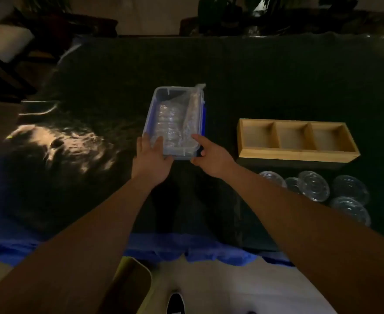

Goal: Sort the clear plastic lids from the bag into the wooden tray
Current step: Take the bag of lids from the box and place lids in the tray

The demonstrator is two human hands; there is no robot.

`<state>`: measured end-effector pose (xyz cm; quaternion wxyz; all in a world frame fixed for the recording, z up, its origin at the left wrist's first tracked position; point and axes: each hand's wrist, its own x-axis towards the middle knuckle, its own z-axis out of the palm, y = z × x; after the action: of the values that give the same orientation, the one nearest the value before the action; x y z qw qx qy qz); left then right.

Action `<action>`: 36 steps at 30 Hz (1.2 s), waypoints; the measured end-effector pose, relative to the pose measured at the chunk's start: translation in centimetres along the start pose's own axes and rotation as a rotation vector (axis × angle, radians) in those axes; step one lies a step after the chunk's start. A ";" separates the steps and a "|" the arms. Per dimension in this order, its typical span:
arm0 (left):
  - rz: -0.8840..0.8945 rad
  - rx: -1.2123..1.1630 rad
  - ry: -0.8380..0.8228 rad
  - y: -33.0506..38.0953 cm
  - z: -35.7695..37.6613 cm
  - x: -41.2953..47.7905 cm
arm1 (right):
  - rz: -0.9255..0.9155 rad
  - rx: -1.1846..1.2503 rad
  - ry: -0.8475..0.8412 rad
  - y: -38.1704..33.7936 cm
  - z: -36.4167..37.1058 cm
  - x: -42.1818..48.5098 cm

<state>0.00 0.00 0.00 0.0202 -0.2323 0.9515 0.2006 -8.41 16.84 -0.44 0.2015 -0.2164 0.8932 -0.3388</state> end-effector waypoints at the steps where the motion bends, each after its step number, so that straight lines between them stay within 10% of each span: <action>1: 0.010 0.038 0.007 -0.3 0.3 0.2 | 0.016 0.003 -0.029 -0.2 0.2 0.4; 36: 0.230 0.038 0.147 1.2 2.5 -18.8 | 0.060 -0.134 -0.128 5.1 -0.4 -17.5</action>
<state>16.08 10.06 0.64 -0.0682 -0.1352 0.9744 0.1663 4.56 29.69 0.02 0.2532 -0.2239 0.9053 -0.2574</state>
